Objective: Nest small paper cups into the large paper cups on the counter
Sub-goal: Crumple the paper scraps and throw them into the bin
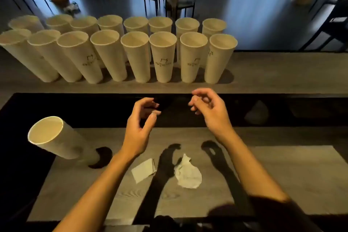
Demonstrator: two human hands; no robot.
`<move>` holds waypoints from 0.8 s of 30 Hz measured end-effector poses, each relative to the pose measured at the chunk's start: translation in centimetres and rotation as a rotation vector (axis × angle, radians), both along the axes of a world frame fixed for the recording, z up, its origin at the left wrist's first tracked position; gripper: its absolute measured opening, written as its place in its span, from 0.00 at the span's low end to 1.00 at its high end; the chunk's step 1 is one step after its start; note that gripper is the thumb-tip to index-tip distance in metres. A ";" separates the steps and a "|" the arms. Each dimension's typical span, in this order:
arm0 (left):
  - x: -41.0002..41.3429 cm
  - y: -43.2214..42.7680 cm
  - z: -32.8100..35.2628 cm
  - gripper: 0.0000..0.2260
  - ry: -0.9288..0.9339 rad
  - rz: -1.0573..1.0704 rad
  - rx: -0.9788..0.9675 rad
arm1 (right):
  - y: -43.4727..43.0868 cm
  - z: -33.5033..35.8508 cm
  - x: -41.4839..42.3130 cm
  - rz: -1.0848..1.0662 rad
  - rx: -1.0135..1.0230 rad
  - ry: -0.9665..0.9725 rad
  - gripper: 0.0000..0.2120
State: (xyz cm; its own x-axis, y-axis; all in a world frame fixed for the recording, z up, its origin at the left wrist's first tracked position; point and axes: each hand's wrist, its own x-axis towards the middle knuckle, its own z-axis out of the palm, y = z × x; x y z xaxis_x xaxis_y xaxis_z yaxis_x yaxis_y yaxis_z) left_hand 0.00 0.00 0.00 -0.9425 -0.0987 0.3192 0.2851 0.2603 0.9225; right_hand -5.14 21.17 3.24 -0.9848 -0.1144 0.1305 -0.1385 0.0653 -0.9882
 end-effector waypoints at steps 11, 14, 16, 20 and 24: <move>5.2 3.3 -12.7 0.20 -0.406 0.071 -0.034 | 3.9 -15.7 4.6 0.004 0.119 -0.306 0.05; 6.4 3.3 -14.9 0.22 -0.485 0.087 -0.063 | 4.7 -19.8 5.6 0.088 0.318 -0.383 0.12; 7.0 3.1 -15.9 0.23 -0.533 0.099 -0.057 | 4.6 -21.6 6.2 0.119 0.411 -0.403 0.17; 7.4 2.3 -17.7 0.19 -0.599 0.113 -0.119 | 4.0 -24.2 7.2 0.234 0.706 -0.421 0.26; 7.2 0.3 -20.5 0.18 -0.642 0.153 -0.344 | 2.9 -26.9 8.0 0.387 0.969 -0.442 0.33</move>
State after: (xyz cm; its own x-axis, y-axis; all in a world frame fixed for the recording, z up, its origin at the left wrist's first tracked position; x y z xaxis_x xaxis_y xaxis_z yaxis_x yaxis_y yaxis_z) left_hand 7.22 0.31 -20.50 -0.9377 -0.2377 -0.2534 -0.3453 0.5578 0.7548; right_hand 2.89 24.06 -23.65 -0.7992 -0.2847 -0.5293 0.0329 0.8586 -0.5116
